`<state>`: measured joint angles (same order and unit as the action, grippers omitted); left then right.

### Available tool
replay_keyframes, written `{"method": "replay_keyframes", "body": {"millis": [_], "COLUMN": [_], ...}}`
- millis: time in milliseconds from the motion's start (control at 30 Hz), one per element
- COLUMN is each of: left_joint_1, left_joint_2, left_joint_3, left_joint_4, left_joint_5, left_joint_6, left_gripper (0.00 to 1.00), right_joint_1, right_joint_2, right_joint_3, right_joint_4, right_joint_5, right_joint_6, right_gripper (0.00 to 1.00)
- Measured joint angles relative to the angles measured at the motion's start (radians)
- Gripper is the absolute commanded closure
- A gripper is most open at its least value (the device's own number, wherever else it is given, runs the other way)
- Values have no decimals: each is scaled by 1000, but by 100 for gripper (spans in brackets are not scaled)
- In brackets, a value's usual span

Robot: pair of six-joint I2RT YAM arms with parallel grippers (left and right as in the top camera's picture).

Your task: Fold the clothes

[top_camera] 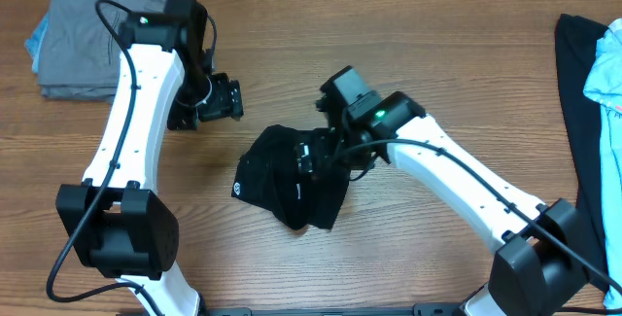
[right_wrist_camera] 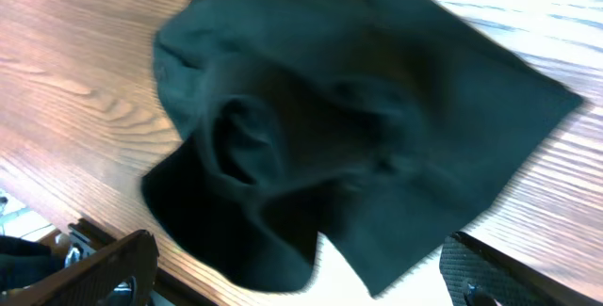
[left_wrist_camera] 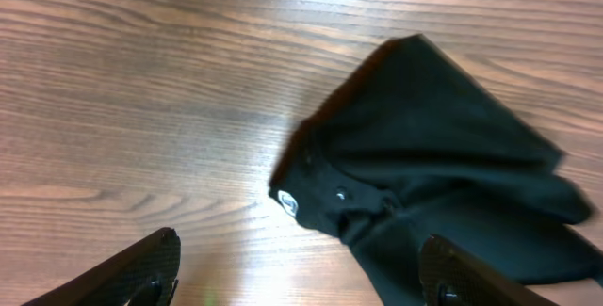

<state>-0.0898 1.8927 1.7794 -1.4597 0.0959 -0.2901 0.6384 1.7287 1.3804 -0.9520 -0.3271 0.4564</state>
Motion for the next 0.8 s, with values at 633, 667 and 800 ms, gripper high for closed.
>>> {"method": "replay_keyframes", "body": {"millis": [633,667,800], "left_joint_1": [0,0,0], "left_joint_2": [0,0,0], "left_joint_3": [-222,-222,-222], "left_joint_4": [126,126,126], "left_joint_5": [-19,-19,-19], "left_joint_6": [0,0,0], "left_gripper": [11,11,10], "right_joint_1": [43,43,43], "right_joint_2": [72,72,71], "right_joint_3": [0,0,0], "right_joint_4": [49,50,65], "right_joint_5": [59,67,93], "right_joint_6": [44,49,63], "right_gripper": [58,62,69]}}
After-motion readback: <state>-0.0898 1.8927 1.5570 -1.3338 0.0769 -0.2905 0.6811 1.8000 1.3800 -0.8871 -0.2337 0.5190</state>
